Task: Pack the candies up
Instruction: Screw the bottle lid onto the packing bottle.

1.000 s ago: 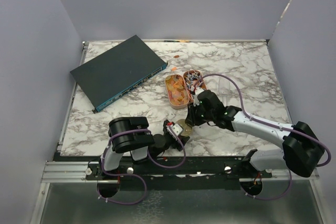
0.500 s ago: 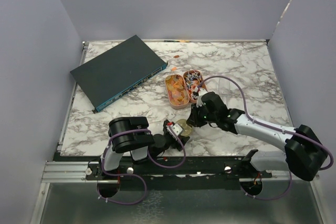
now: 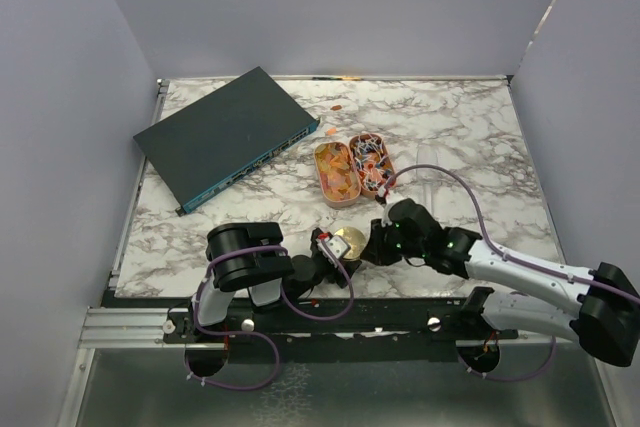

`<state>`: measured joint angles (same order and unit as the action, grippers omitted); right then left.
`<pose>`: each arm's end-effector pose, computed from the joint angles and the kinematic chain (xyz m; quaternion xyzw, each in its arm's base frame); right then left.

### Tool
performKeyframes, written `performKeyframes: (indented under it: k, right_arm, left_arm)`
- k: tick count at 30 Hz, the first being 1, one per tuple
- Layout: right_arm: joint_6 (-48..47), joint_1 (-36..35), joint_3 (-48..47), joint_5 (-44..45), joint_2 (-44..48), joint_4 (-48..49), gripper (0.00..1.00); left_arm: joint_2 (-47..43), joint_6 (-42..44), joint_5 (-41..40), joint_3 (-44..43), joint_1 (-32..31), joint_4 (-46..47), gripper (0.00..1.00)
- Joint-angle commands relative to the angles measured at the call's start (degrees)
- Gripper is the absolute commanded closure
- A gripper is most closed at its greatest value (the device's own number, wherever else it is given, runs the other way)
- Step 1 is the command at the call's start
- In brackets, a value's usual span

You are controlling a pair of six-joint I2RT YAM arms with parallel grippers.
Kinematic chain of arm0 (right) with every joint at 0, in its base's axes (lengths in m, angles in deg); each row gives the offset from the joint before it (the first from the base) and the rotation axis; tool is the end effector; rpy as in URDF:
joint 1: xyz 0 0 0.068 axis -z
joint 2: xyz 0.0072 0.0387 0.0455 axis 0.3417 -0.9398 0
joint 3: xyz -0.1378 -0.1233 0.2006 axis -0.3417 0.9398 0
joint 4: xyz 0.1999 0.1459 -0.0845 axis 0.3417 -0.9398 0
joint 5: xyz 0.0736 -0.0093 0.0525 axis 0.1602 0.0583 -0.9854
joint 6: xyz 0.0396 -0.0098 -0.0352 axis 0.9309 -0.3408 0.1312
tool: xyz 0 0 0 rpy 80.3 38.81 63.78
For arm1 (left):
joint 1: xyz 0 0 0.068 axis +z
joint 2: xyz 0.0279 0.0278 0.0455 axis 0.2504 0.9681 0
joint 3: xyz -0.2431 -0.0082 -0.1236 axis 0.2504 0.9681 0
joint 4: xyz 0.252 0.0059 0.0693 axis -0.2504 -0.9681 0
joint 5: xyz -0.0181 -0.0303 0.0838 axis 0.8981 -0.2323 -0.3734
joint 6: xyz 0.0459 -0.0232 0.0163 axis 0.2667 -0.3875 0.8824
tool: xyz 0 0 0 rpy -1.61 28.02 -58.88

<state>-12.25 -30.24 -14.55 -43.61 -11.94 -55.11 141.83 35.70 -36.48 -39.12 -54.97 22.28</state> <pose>0.1359 0.1671 0.1975 -0.1567 0.9020 0.2880 0.2809 0.0971 -0.2270 0.0800 0.3262 0.7036 -0.2734 0.5690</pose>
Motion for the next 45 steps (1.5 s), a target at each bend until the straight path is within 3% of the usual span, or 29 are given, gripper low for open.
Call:
performKeyframes:
  k: [1,13,21,30,45]
  right_arm:
    - [4.1,-3.3,0.9,-2.4,2.6,-10.8,0.84]
    - [-4.8,-2.9,-12.7,13.9,-1.2,-14.3,0.75]
    - [-14.2,2.0,-18.7,4.9,-11.0,-8.1,0.67]
    - [-17.9,7.6,-18.9,-10.1,-17.6,-2.7,0.67]
    - [-17.1,8.5,-15.0,-13.7,-21.2,-0.5,0.71]
  left_arm:
    - [4.6,-3.0,2.4,2.5,1.0,13.9,0.42]
    - [4.2,-3.4,2.7,2.8,1.0,14.0,0.43]
    - [4.0,-3.2,2.9,2.9,1.0,13.9,0.43]
    - [3.7,-3.3,3.3,3.1,1.0,13.9,0.43]
    - [3.8,-3.4,3.3,3.0,1.0,13.9,0.43]
